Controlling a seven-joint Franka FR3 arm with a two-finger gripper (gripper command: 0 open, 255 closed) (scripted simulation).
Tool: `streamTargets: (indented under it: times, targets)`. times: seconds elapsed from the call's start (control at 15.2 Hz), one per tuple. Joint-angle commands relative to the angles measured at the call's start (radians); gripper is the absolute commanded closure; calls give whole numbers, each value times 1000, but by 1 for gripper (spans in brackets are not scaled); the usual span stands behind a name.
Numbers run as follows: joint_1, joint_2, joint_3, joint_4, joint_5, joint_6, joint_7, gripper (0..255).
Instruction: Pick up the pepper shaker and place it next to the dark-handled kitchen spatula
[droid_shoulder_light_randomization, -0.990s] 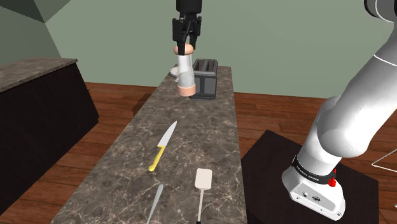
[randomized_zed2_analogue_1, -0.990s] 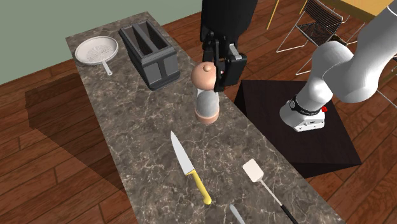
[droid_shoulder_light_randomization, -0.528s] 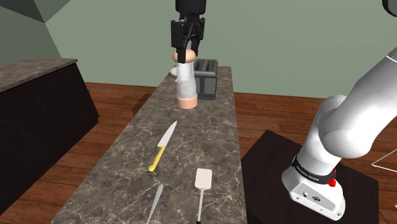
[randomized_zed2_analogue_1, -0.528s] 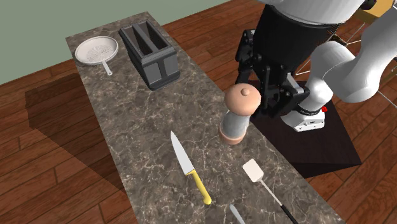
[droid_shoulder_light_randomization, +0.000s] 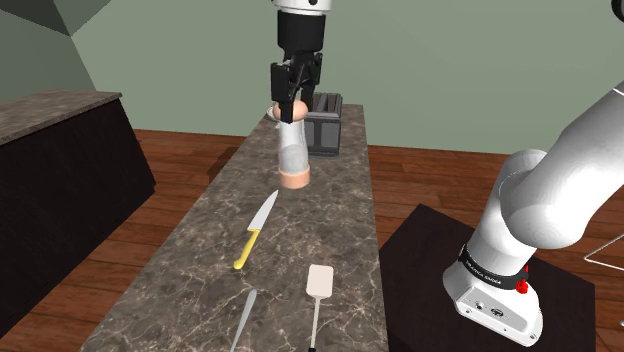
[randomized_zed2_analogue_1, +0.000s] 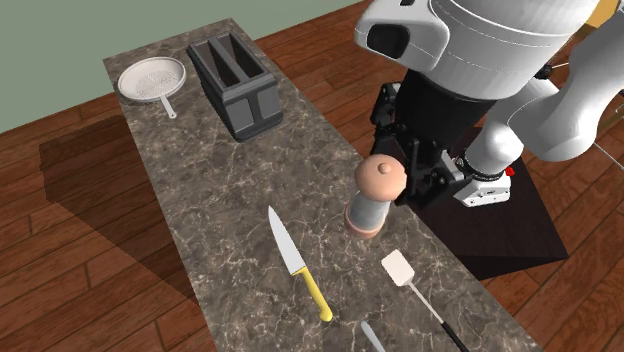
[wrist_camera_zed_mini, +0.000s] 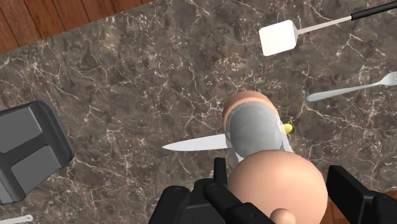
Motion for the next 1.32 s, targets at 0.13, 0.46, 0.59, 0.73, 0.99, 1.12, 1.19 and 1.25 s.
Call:
streamTargets:
  times: [0.13,0.46,0.59,0.73,0.99,1.12,1.19,1.25]
  targets:
    - [2,-6,2,-59,3,54,-1,255]
    - [4,-13,5,-132,7,121,-3,255]
    - [5,-13,7,-160,8,147,-3,255]
    - [6,-13,9,-186,9,174,-3,255]
    - [8,-10,13,-238,11,228,-2,255]
    - [8,-8,15,-262,11,255,-2,255]
    - [9,-6,16,-274,11,269,-2,255]
    - [9,-4,17,-286,12,283,-1,255]
